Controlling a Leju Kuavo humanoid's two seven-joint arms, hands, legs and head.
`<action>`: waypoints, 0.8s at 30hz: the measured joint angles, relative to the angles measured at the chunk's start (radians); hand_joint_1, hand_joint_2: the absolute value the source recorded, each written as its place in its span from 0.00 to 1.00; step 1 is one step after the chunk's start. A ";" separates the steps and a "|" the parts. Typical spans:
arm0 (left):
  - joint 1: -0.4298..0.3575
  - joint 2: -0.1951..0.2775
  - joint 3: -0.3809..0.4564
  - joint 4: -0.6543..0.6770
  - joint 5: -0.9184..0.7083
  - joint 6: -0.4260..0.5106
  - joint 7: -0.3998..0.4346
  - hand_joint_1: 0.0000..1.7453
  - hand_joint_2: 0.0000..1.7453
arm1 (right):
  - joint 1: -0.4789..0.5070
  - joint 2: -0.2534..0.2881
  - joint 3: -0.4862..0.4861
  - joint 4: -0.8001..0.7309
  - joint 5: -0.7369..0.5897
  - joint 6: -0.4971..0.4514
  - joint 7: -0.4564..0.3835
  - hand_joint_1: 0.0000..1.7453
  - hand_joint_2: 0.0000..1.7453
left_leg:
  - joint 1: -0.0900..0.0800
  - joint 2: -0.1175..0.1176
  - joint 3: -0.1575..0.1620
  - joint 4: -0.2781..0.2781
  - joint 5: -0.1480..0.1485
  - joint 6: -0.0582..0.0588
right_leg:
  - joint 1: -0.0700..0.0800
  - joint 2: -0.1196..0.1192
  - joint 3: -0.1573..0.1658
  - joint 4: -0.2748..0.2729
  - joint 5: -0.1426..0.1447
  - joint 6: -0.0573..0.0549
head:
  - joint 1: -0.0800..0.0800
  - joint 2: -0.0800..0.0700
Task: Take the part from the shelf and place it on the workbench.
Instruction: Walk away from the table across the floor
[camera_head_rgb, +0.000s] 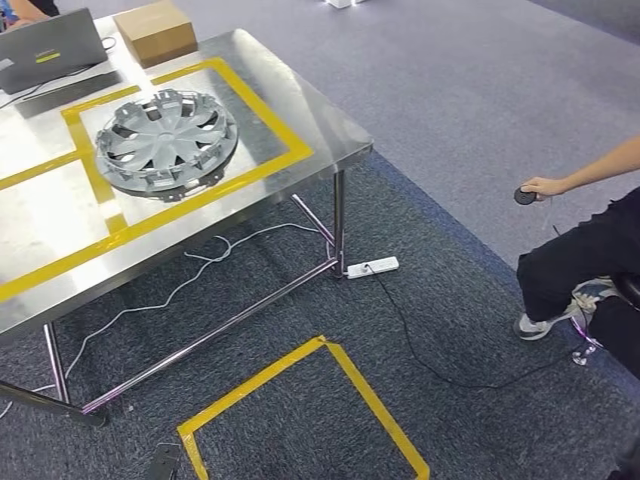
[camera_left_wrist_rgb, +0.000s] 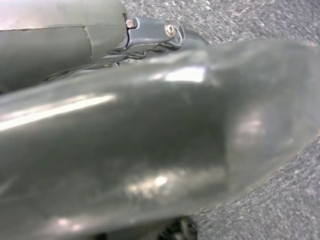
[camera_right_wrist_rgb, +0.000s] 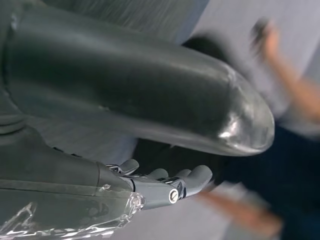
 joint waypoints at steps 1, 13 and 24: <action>0.001 0.000 0.003 0.000 -0.002 -0.001 0.000 0.00 0.00 | -0.010 0.002 -0.025 0.043 0.008 0.003 0.008 0.00 0.00 | 0.001 -0.014 -0.032 0.071 -0.036 -0.001 | -0.001 0.013 -0.004 0.000 0.003 -0.003 | 0.000 0.000; -0.005 0.005 0.026 0.000 -0.031 -0.006 0.003 0.00 0.00 | -0.042 0.000 -0.272 0.631 0.133 0.016 0.148 0.00 0.00 | 0.001 -0.077 0.062 -0.121 0.076 0.038 | -0.006 0.119 -0.036 0.012 0.014 0.036 | 0.003 0.000; -0.007 -0.002 0.025 0.000 -0.085 -0.003 0.027 0.00 0.00 | -0.073 0.042 -0.325 0.799 0.154 0.021 0.444 0.00 0.00 | 0.014 0.051 0.067 -0.110 0.062 0.007 | -0.034 -0.044 0.003 0.034 -0.023 0.077 | 0.017 0.000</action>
